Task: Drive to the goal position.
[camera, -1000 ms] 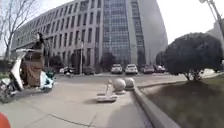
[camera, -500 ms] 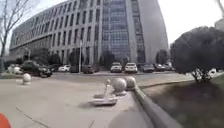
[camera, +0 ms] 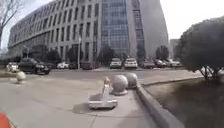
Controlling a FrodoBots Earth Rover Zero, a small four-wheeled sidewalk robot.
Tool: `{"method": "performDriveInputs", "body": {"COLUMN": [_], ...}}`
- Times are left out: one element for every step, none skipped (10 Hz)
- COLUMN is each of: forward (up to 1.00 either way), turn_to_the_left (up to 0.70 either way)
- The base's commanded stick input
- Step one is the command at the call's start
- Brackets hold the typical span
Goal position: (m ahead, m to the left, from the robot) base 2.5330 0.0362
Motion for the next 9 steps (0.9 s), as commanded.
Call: {"method": "performDriveInputs", "body": {"forward": [0.00, 0.00, 0.00, 0.00, 0.00, 0.00, 0.00, 0.00, 0.00], "turn_to_the_left": [0.00, 0.00, 0.00, 0.00, 0.00, 0.00, 0.00, 0.00, 0.00]}}
